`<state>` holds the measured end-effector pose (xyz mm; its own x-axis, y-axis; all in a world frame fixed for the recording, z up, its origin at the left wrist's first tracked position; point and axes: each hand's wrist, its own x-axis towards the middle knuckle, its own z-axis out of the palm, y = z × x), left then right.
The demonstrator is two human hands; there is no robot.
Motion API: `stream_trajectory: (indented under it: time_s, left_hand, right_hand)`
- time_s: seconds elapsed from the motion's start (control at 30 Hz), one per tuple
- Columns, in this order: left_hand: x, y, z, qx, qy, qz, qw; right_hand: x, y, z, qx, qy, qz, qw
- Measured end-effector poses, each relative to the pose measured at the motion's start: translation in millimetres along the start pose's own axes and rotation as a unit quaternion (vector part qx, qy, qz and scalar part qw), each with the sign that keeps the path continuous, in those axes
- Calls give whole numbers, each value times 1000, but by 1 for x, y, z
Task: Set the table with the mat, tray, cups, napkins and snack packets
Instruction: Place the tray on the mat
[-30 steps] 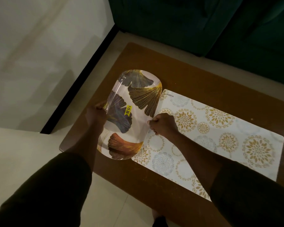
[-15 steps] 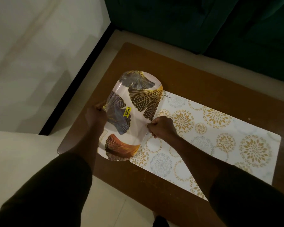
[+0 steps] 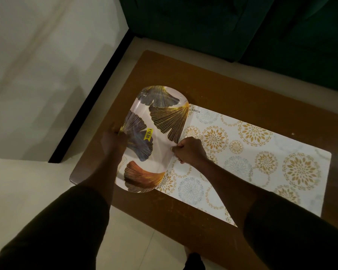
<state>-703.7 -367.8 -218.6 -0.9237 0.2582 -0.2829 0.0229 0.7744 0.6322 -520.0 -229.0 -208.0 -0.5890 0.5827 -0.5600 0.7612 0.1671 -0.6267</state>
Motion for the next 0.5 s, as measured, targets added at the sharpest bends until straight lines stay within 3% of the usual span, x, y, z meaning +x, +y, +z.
stream_trajectory:
  time_s: [0.1,0.2,0.5]
  left_hand:
    - [-17,9,-1,119,39,71,990]
    - [-34,21,3,144,74,139,977]
    - [-75,65,28,135,-16,268,954]
  right_hand:
    - [-2,-2,-4,-47,24,9,999]
    - [-7,1,-14,-89,76,-11,993]
    - [-31,25,-70,-69,153,-40,985]
